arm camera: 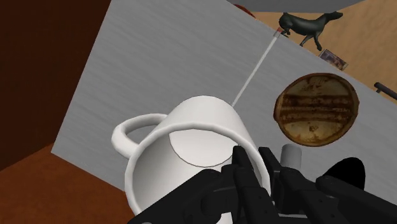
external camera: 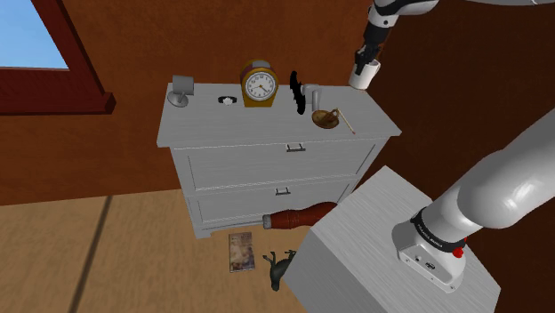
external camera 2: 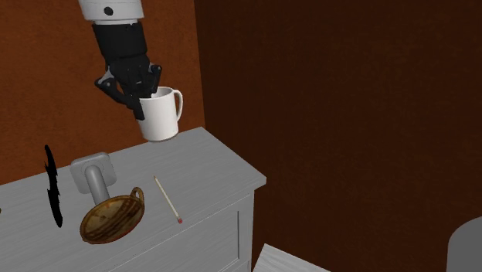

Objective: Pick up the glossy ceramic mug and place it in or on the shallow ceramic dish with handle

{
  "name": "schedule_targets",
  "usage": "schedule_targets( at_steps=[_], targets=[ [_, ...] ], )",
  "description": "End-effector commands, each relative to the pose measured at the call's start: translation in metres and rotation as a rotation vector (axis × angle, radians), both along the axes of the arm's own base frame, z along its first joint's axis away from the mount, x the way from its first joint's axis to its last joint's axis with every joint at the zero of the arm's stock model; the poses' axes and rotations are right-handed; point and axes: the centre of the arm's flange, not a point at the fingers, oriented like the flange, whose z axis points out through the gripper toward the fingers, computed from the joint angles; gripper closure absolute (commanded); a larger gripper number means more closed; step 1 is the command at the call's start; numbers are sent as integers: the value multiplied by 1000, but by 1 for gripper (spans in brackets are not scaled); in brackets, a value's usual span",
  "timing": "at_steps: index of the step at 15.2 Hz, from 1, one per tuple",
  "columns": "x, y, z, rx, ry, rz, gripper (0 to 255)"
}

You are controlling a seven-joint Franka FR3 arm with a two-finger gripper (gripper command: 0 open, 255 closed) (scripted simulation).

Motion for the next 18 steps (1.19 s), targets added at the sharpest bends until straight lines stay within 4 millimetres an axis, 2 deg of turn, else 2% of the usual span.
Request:
schedule_targets(
  at_steps=[1,10,11,18],
  targets=[
    [-2,27,3,-1,0,-1,255],
    [-12,144,14,-1,0,-1,255],
    [-12,146,14,-1,0,-1,255],
    [-12,146,-23,-1,0,-1,255]
  ],
)
